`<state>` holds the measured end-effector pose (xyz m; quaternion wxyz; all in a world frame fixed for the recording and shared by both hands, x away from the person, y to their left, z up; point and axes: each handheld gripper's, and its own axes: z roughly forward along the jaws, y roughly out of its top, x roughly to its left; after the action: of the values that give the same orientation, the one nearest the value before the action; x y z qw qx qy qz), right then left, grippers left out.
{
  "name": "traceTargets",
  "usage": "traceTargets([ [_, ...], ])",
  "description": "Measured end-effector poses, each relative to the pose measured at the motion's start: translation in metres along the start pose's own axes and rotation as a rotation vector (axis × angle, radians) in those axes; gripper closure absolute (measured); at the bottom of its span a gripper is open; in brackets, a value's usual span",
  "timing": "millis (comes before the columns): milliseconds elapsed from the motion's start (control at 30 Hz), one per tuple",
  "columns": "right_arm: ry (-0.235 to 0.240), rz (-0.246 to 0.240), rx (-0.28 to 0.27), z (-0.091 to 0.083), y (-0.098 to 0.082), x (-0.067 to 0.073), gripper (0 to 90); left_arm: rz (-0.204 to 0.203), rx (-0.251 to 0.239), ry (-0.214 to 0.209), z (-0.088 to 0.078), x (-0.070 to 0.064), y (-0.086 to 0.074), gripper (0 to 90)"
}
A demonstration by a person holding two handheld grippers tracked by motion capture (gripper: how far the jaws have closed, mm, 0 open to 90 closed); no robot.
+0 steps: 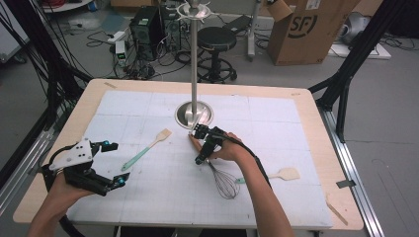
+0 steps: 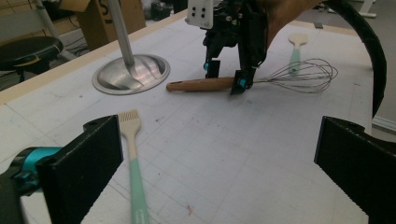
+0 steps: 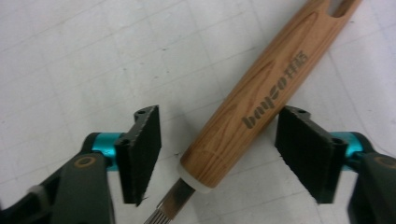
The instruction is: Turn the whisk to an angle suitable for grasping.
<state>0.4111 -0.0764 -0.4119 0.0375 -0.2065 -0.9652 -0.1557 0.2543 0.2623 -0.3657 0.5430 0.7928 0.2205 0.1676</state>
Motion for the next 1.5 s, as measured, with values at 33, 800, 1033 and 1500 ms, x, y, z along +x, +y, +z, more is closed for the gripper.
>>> traceTargets([
  [33,0.0,0.0,0.0,0.0,0.0,0.0,32.7,0.0,0.0,0.0,0.0,0.0,0.0,1.7],
  [800,0.033,0.076,0.036,-0.001,0.004,0.003,57.5,0.0,-0.001,0.001,0.0,0.0,0.0,1.7],
  [1033,0.072,0.143,0.053,-0.002,0.005,0.002,62.8,-0.002,-0.002,-0.003,0.001,-0.001,0.0,1.6],
  [1500,0.138,0.11,0.068,-0.005,0.005,0.01,68.6,-0.001,0.001,-0.004,0.001,0.0,0.0,1.6],
])
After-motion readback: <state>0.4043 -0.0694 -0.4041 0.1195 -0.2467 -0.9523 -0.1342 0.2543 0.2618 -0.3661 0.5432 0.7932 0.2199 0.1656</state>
